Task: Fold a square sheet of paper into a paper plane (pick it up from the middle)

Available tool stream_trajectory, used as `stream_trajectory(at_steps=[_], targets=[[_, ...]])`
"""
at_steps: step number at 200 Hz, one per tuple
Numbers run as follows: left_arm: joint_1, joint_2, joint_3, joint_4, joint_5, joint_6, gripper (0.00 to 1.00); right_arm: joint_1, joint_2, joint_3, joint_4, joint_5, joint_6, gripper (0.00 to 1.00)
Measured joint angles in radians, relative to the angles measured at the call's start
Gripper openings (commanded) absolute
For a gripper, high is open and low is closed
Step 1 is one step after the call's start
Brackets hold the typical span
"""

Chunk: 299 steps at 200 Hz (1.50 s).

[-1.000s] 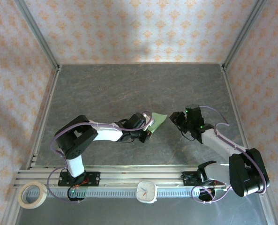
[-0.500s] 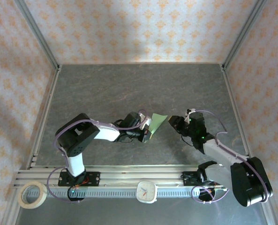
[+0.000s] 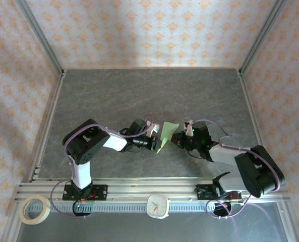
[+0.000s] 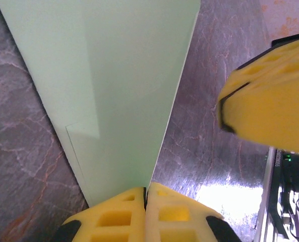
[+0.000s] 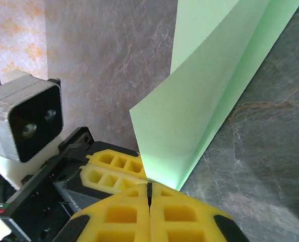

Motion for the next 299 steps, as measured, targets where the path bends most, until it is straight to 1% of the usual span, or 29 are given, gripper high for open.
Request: stream_trajectory(at_steps=[57, 128, 200, 253, 299], targets=[[0.011, 0.020, -0.006, 0.045, 0.031, -0.070, 0.00, 0.004, 0.111, 0.028, 0.127, 0.001, 0.040, 0.02], [0.019, 0.028, -0.035, 0.124, 0.036, -0.155, 0.00, -0.002, 0.250, 0.092, 0.206, -0.007, 0.084, 0.01], [0.032, 0.033, -0.080, 0.227, 0.036, -0.243, 0.00, -0.027, 0.257, 0.092, 0.221, -0.039, 0.082, 0.00], [0.037, 0.041, -0.075, 0.230, 0.046, -0.268, 0.00, -0.027, 0.277, 0.105, 0.216, -0.056, 0.075, 0.00], [0.039, 0.044, -0.056, 0.188, 0.056, -0.269, 0.00, -0.027, 0.300, 0.121, 0.216, -0.056, 0.075, 0.00]])
